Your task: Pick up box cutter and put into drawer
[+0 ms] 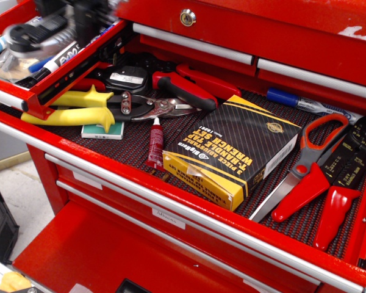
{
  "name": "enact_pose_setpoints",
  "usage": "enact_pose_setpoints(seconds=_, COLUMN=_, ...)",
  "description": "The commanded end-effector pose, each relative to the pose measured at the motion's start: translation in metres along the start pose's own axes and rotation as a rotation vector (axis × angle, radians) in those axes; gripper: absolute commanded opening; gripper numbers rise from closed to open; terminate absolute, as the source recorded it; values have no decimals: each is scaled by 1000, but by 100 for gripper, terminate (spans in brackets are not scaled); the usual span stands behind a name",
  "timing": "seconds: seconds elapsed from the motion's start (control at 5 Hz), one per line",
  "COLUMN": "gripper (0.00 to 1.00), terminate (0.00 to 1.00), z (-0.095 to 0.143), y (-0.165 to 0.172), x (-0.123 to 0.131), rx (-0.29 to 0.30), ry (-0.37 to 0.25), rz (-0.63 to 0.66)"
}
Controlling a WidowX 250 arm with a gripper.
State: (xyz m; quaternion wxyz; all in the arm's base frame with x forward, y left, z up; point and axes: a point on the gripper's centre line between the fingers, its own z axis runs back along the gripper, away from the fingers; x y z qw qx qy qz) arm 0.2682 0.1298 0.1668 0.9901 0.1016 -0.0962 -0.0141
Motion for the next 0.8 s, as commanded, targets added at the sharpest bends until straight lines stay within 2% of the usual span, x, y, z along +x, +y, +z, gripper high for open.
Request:
enact_pose_setpoints(seconds=0.0, gripper=100, terminate=0, z=-8, y=90, x=27, rx=-21, ry=-133, rz=-127)
enact_pose_setpoints(seconds=0.4, gripper=100, terminate=0, z=-8, y=90, x=27, rx=-21, ry=-133, rz=-127)
enact_pose_setpoints(seconds=0.6, gripper=100, terminate=100, z=-8, y=90, x=27, rx=-21, ry=-133, rz=-127)
